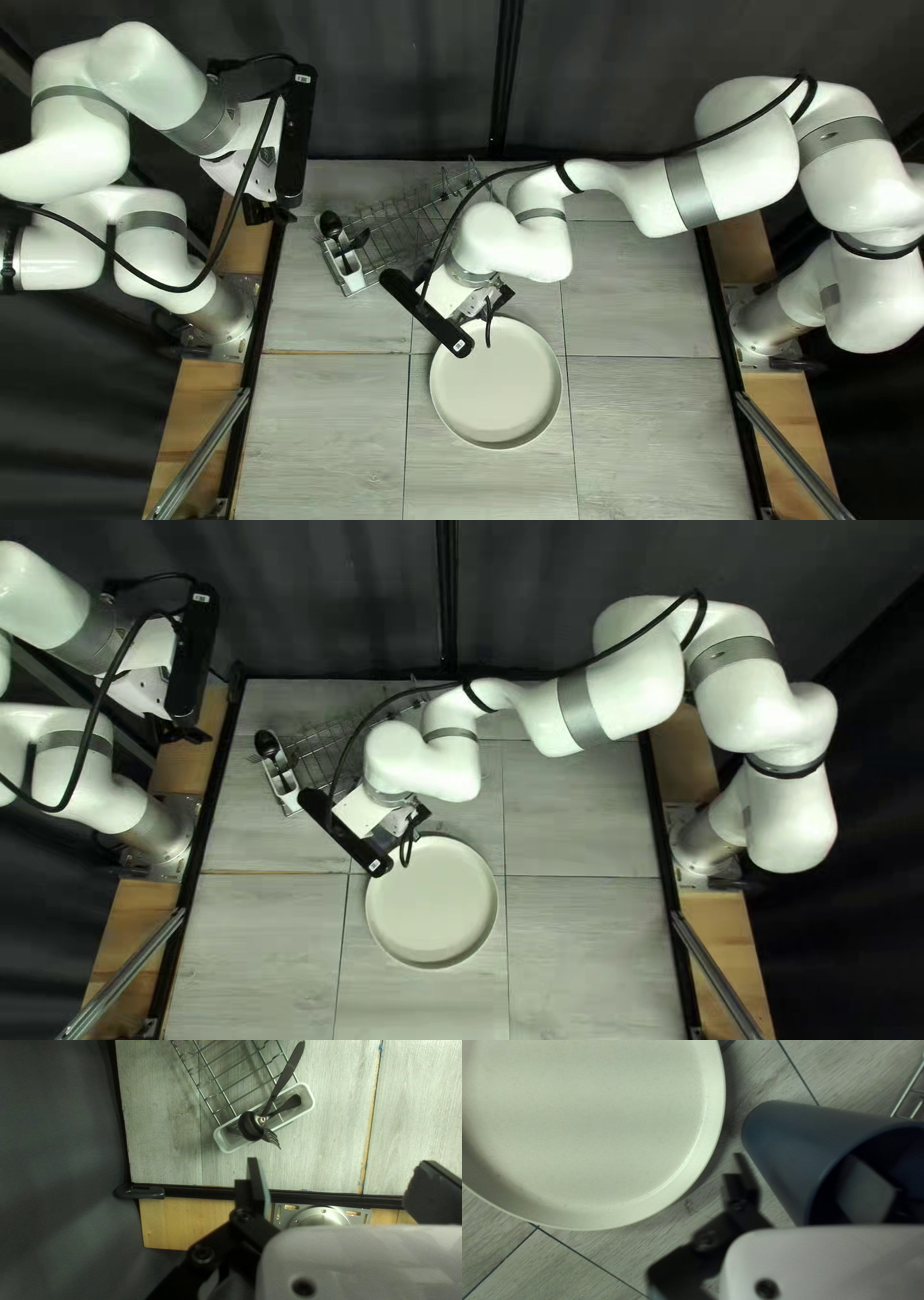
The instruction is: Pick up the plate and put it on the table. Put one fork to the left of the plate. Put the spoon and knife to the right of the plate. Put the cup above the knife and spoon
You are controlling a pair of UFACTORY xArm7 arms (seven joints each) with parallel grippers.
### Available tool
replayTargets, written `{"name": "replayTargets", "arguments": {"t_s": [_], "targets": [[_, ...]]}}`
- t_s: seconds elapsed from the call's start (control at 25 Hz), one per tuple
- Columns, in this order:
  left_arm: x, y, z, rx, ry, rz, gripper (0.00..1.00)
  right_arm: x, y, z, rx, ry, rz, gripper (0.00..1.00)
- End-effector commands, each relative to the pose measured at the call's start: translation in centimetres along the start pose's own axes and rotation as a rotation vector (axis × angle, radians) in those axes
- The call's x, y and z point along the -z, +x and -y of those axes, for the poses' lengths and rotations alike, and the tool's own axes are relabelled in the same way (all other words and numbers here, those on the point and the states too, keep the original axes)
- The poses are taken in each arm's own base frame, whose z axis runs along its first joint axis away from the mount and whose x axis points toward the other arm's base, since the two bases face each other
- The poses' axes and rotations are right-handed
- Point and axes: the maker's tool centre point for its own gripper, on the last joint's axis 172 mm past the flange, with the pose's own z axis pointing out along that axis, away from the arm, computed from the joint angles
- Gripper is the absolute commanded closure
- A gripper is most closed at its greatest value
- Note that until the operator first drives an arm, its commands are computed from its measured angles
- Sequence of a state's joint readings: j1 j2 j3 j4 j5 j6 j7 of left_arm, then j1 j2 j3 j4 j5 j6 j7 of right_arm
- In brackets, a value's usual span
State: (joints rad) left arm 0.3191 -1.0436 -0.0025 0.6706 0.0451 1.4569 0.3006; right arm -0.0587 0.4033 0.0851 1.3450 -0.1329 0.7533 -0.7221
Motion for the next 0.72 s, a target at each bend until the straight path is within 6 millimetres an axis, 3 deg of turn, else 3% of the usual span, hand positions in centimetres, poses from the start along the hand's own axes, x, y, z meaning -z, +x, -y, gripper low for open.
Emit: {"name": "replayTargets", "arguments": {"t_s": [0.04, 0.16, 0.28, 0.44, 0.56, 0.64, 0.72], "targets": [[0.0, 0.0, 0.0, 0.000, 0.000, 0.000, 0.00, 2.8, -1.2, 0.7, -0.027, -0.035, 0.002, 1.00], [0.0, 0.0, 0.0, 0.000, 0.000, 0.000, 0.00, 5.3, -2.4, 1.8, -0.050, -0.059, 0.008, 1.00], [0.0, 0.0, 0.0, 0.000, 0.000, 0.000, 0.00, 8.7, -5.6, 4.1, -0.093, -0.077, 0.040, 1.00], [0.0, 0.0, 0.0, 0.000, 0.000, 0.000, 0.00, 11.8, -11.0, 9.3, -0.171, -0.067, 0.109, 1.00], [0.0, 0.0, 0.0, 0.000, 0.000, 0.000, 0.00, 12.0, -13.2, 12.1, -0.215, -0.053, 0.135, 1.00], [0.0, 0.0, 0.0, 0.000, 0.000, 0.000, 0.00, 10.8, -14.8, 13.8, -0.246, -0.041, 0.149, 1.00], [0.0, 0.0, 0.0, 0.000, 0.000, 0.000, 0.00, 9.6, -15.5, 14.3, -0.265, -0.031, 0.156, 1.00]]}}
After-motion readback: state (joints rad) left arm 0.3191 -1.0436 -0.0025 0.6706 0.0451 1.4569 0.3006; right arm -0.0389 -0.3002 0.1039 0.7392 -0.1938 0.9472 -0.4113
